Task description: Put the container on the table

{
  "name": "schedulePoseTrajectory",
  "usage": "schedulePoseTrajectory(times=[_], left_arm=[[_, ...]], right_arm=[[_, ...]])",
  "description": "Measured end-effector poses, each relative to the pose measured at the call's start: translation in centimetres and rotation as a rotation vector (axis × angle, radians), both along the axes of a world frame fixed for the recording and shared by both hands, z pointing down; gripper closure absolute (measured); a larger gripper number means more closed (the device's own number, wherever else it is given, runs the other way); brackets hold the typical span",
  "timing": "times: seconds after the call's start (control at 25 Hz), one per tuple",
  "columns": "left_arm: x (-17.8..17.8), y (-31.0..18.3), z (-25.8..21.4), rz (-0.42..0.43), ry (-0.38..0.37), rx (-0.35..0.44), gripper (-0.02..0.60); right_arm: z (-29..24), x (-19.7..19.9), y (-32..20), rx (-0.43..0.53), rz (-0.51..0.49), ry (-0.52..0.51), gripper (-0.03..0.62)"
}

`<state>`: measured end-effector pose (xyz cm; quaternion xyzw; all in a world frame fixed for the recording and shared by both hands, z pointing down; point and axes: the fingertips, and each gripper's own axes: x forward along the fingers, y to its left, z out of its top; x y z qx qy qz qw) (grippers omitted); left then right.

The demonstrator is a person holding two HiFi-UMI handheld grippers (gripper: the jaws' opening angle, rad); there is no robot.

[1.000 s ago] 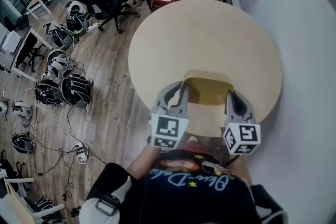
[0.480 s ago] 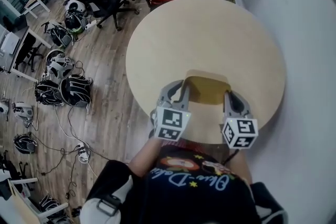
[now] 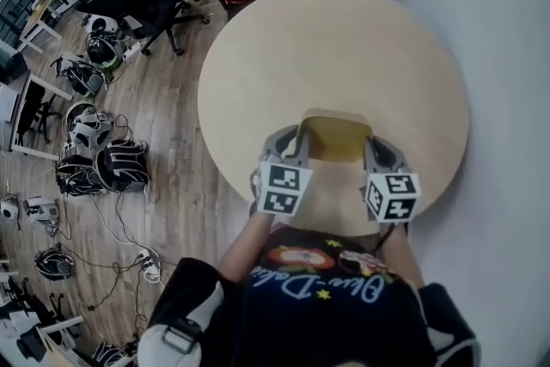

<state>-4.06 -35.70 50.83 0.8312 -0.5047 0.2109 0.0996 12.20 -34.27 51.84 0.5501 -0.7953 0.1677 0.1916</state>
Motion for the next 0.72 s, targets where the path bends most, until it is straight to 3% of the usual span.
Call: schedulePoseTrajectory(times=[0.4, 0.72], left_arm=[[0.6, -2.3, 4.9, 0.048, 0.015, -0.145, 0.549], [0.9, -3.2, 8.9, 0.101, 0.032, -0.315, 0.549]], right_arm=[[3.6, 0.3, -2.3, -0.135, 0.014, 0.053, 0.579], [7.0, 0.4, -3.6, -0.268, 0.018, 0.098, 0.578]])
